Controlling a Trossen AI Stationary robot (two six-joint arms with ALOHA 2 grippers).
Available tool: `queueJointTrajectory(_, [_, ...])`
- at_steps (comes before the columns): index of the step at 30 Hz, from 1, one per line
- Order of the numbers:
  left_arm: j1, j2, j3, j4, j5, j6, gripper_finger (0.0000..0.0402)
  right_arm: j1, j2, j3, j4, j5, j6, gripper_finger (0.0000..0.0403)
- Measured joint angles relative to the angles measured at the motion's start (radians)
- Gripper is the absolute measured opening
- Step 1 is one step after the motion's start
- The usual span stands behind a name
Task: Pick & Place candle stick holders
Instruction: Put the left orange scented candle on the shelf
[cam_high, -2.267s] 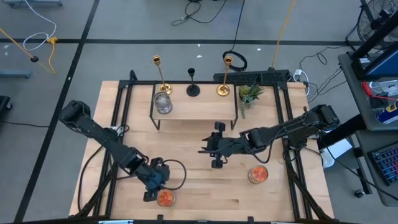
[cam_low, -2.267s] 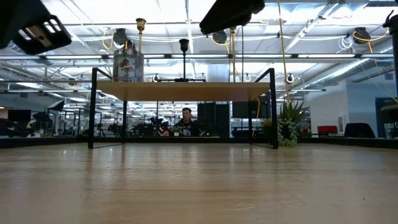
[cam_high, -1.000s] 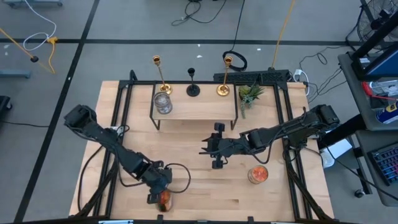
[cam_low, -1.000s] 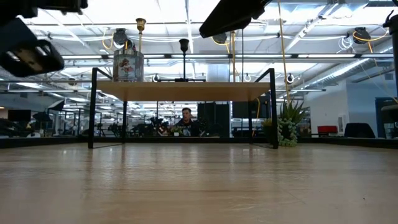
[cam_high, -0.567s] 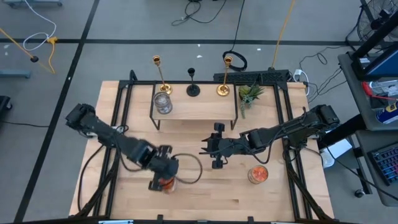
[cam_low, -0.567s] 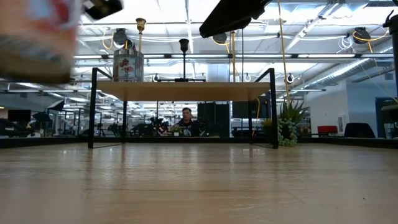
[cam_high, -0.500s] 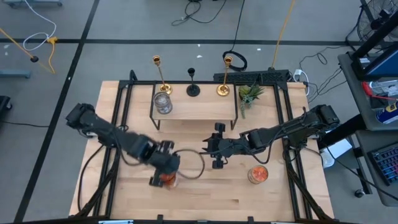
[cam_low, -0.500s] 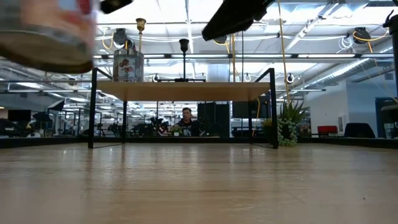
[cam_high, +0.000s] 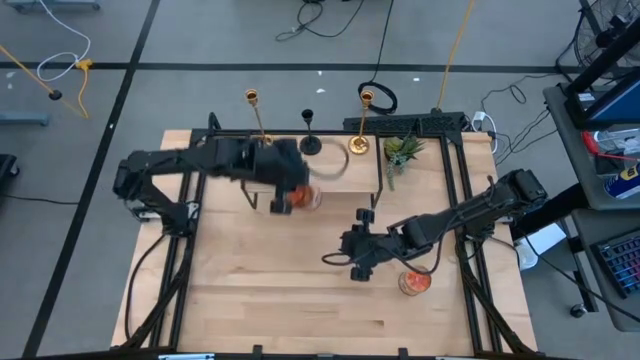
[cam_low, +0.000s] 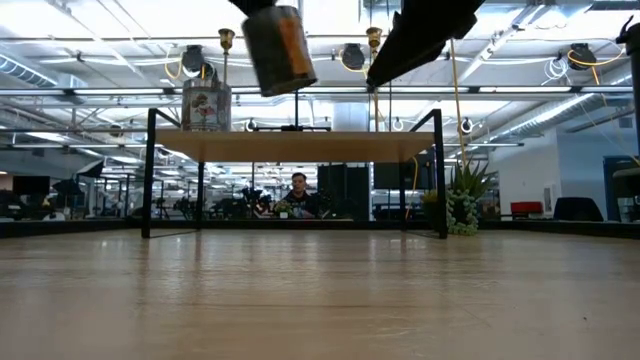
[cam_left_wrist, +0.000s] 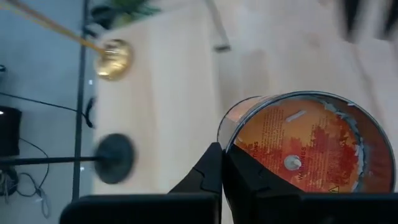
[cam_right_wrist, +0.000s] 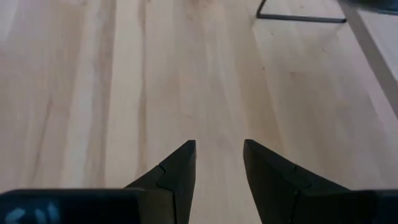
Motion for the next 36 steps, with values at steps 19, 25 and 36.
queueJointTrajectory(19, [0.320, 0.118, 0.004, 0.078, 0.102, 0.064, 0.0015, 0.012, 0.000, 0.000, 0.023, 0.002, 0.081, 0.0130])
queueJointTrajectory(25, [0.322, 0.121, 0.004, 0.083, 0.101, 0.070, 0.0023, 0.012, 0.000, 0.000, 0.025, 0.002, 0.081, 0.0130])
queueJointTrajectory(36, [0.321, 0.121, 0.004, 0.139, 0.101, 0.103, 0.0025, 0.012, 0.000, 0.000, 0.025, 0.000, 0.081, 0.0130])
